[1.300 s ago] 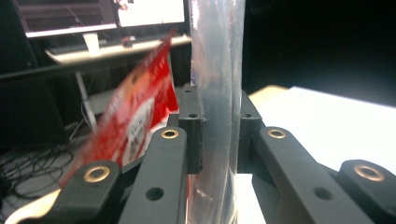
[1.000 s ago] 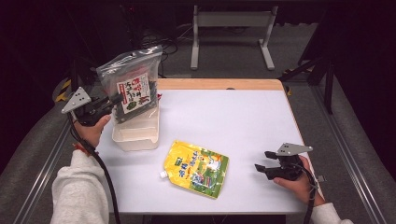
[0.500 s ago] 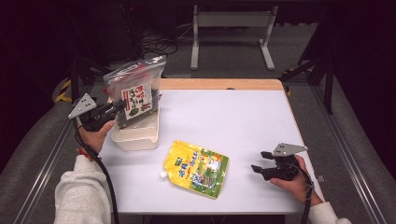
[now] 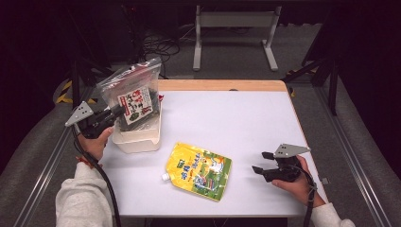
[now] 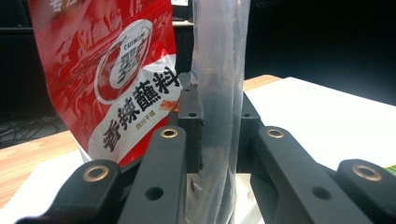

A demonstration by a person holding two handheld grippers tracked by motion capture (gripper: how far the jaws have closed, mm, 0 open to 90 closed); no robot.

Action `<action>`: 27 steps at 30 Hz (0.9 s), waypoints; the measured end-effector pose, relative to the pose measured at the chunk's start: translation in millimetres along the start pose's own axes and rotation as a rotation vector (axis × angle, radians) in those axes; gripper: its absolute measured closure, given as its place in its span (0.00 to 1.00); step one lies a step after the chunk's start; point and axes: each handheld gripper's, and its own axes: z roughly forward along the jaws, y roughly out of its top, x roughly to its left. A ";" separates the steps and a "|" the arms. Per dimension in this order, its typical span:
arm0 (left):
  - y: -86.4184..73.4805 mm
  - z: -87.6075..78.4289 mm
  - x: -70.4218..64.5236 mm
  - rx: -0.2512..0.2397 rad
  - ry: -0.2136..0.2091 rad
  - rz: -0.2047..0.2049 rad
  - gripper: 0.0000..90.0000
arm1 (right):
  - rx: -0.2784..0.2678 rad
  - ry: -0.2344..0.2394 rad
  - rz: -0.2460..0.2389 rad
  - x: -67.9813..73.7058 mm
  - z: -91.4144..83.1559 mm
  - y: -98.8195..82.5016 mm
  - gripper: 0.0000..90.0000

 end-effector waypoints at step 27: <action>16.0 -19.1 -25.4 0.045 0.168 0.037 0.65 | 0.004 0.013 -0.040 3.5 6.3 10.8 0.35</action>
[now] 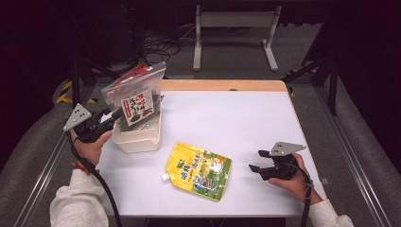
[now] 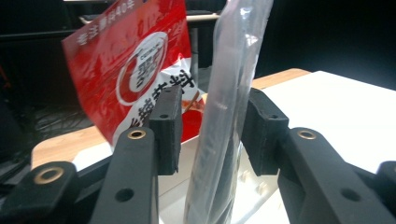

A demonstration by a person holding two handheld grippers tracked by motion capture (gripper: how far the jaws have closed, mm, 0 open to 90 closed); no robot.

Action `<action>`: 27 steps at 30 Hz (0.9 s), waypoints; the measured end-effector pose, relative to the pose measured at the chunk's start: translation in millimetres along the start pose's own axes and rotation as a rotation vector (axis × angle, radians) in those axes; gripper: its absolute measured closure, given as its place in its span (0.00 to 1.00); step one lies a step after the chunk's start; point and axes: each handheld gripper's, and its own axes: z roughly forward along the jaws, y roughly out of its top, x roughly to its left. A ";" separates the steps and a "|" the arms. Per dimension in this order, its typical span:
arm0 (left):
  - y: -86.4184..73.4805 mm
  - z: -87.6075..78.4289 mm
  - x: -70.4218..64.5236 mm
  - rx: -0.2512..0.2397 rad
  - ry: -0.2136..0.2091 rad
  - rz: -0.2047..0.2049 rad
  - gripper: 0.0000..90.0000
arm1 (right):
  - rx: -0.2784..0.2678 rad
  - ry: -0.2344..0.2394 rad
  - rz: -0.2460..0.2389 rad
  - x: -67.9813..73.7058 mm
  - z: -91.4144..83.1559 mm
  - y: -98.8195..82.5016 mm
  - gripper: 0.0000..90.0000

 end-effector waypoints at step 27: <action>-22.5 -64.4 -61.3 0.111 0.042 0.039 0.40 | -0.018 0.045 -0.014 1.5 18.3 18.1 0.46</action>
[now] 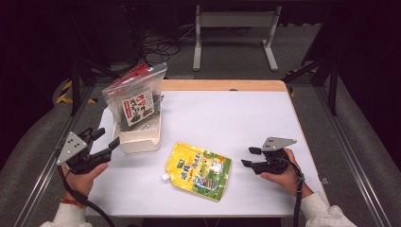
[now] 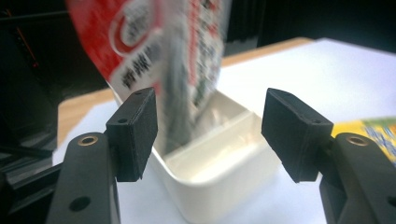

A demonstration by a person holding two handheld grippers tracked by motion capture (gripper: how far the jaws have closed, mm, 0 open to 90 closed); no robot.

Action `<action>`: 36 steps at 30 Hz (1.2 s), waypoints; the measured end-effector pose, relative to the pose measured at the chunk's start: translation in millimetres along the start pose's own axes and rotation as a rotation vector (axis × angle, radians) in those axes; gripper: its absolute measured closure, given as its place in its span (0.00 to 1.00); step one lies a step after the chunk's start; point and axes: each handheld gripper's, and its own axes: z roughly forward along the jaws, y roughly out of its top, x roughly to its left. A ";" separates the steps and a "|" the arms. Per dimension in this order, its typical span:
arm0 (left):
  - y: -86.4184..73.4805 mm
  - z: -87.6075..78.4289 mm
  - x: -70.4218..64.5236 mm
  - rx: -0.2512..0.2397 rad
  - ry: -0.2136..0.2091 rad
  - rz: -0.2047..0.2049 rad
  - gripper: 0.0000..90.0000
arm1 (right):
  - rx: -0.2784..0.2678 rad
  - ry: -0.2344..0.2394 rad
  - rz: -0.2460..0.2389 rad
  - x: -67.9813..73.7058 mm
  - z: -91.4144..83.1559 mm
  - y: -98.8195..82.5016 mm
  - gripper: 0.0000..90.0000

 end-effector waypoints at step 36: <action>-52.0 61.0 -100.4 0.466 -0.388 0.059 0.93 | 0.074 0.164 0.089 7.2 56.3 17.4 0.58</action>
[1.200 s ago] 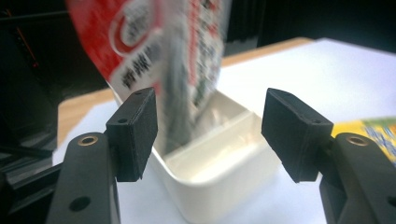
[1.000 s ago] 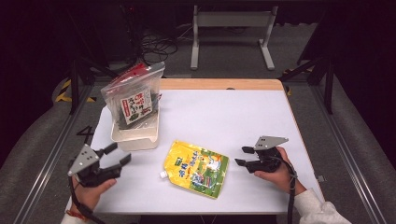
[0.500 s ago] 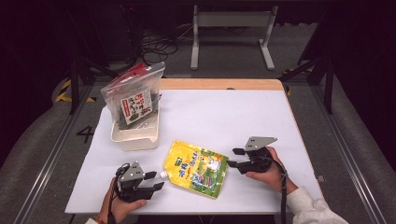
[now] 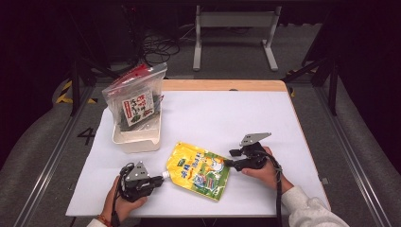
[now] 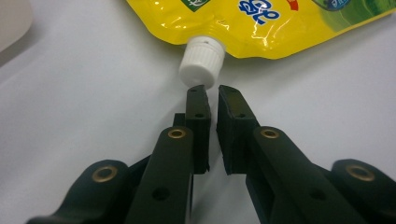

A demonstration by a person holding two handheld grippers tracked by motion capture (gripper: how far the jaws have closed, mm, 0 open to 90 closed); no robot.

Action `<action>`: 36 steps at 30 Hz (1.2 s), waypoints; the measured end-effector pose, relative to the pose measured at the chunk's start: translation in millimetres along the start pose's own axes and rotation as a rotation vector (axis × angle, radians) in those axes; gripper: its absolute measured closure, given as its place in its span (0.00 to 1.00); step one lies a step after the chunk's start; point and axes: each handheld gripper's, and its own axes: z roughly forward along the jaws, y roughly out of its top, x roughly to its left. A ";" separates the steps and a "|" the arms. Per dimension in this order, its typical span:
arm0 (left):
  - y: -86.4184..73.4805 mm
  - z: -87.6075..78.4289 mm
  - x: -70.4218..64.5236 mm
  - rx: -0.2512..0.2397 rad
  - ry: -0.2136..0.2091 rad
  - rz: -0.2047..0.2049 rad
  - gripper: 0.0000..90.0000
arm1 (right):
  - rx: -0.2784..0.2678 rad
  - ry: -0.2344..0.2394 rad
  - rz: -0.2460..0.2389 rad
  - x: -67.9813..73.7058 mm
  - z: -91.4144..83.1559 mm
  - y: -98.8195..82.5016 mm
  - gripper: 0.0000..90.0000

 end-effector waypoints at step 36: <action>42.7 45.5 25.9 -0.079 -0.174 -0.242 0.21 | 0.094 0.029 -0.159 28.6 1.7 -1.3 0.68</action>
